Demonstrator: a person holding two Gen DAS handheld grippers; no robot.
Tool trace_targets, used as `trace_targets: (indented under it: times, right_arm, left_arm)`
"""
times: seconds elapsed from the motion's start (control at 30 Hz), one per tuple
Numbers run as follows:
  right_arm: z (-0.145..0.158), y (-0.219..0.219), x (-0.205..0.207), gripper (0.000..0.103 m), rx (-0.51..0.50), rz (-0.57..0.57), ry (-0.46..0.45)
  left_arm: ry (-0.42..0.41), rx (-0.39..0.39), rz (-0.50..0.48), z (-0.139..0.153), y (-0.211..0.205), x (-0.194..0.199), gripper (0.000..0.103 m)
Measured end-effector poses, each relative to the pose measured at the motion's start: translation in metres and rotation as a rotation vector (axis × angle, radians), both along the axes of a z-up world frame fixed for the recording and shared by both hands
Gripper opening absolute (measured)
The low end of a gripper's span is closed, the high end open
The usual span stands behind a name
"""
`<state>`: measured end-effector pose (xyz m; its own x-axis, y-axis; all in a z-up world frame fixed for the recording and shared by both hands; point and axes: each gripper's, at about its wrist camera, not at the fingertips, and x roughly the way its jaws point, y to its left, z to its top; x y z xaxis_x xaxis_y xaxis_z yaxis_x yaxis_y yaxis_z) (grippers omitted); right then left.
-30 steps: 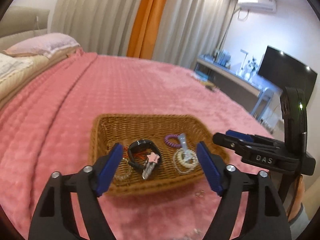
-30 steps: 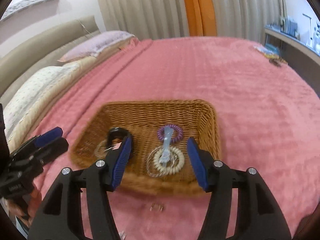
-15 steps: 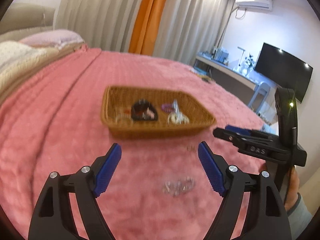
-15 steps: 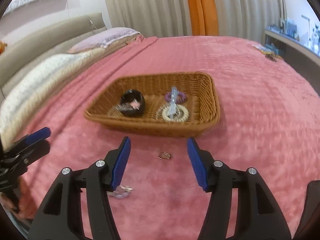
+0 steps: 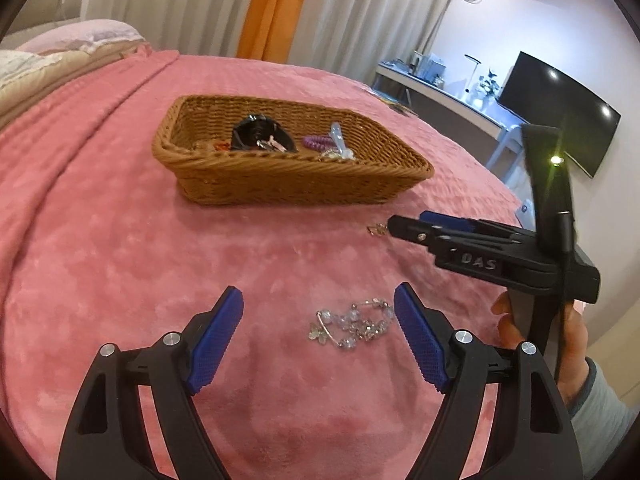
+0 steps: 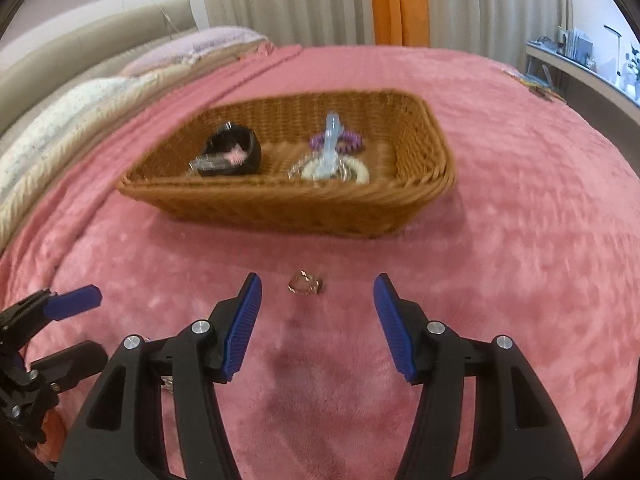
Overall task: Organize jewelry
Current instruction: 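Grasp the silver charm bracelet with left tool while right tool grasps metal ring charm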
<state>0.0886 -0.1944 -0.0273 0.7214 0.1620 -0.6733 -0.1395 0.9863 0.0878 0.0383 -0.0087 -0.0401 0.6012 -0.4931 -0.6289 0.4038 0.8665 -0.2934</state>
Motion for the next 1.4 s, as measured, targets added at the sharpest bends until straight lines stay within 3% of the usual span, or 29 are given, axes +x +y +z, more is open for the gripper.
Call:
trace_targets:
  times: [0.13, 0.33, 0.4, 0.77, 0.9, 1.03, 1.13, 1.2, 1.23, 1.4]
  right_arm:
    - [-0.010, 0.000, 0.005, 0.055, 0.006, -0.021, 0.068]
    - [-0.009, -0.001, 0.007, 0.052, 0.018, -0.049, 0.089]
    - [-0.009, 0.002, 0.010, 0.042, 0.007, -0.054, 0.096]
    - [-0.011, 0.017, 0.023, 0.020, -0.007, -0.023, 0.096]
    - [-0.012, 0.014, 0.022, 0.018, 0.003, -0.020, 0.089]
    - [-0.012, 0.014, 0.021, 0.018, 0.010, -0.018, 0.082]
    - [-0.013, 0.015, 0.020, 0.018, -0.004, -0.015, 0.077]
    - [-0.012, 0.018, 0.018, 0.017, -0.014, -0.011, 0.068]
    - [-0.011, 0.019, 0.017, 0.017, -0.016, -0.009, 0.062]
    - [-0.007, 0.020, 0.007, 0.017, -0.022, 0.003, 0.037]
  left_arm:
    - [0.025, 0.007, -0.001, -0.008, -0.003, 0.002, 0.076]
    - [0.020, 0.038, -0.003, -0.009, -0.010, 0.001, 0.076]
    - [0.015, 0.052, -0.007, -0.009, -0.012, 0.000, 0.075]
    - [0.039, 0.100, -0.084, -0.015, -0.028, -0.004, 0.068]
    - [0.070, 0.118, -0.084, -0.021, -0.032, 0.000, 0.056]
    - [0.119, 0.004, -0.068, -0.022, -0.013, 0.009, 0.051]
    - [0.133, -0.005, -0.068, -0.024, -0.012, 0.011, 0.047]
    - [0.122, 0.028, -0.074, -0.024, -0.018, 0.009, 0.010]
    - [0.121, 0.038, -0.079, -0.024, -0.020, 0.008, 0.004]
    - [0.090, 0.020, -0.048, -0.017, -0.013, 0.003, 0.003]
